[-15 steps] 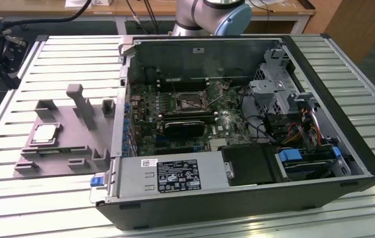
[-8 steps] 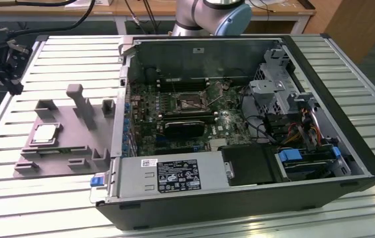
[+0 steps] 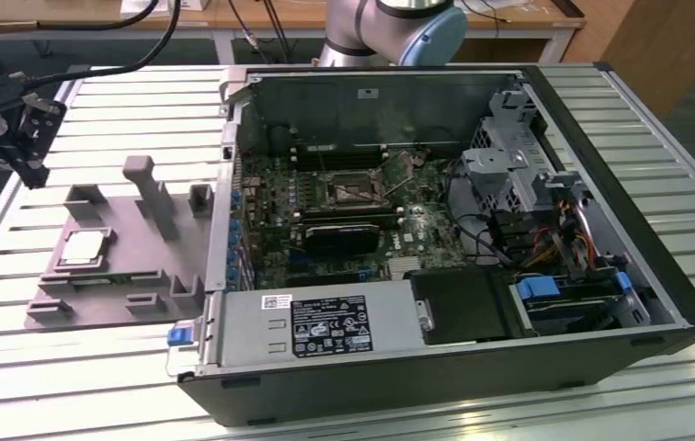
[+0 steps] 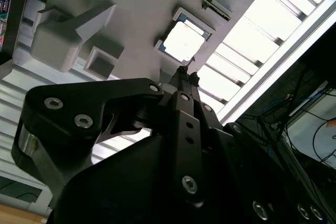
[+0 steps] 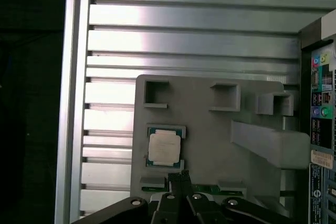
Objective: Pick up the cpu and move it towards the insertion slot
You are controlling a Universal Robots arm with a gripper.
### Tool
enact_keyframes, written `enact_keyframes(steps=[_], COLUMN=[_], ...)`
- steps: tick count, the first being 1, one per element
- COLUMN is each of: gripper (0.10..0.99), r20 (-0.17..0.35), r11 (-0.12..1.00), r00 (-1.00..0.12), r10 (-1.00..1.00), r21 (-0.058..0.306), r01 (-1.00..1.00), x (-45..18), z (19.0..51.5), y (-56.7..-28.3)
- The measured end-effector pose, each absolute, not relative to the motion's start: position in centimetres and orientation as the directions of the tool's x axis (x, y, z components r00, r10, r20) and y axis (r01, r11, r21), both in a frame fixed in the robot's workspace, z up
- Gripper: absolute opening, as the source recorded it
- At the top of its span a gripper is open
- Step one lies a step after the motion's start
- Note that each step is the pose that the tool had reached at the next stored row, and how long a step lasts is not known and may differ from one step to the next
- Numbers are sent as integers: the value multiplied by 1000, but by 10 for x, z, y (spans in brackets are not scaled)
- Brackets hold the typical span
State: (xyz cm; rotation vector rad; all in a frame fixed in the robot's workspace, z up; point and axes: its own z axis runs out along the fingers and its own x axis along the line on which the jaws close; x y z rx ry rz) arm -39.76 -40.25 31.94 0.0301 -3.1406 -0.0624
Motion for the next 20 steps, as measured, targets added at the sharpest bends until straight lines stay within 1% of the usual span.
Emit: enact_keyframes(steps=[10, 20], gripper=[102, 102], r20=[-2, -21], r11=[999, 999], r00=[-1000, -1000], r10=[-19, -19], r21=[40, 42], r01=[-19, -20], x=[-399, -405], z=[301, 290], y=[-405, -408])
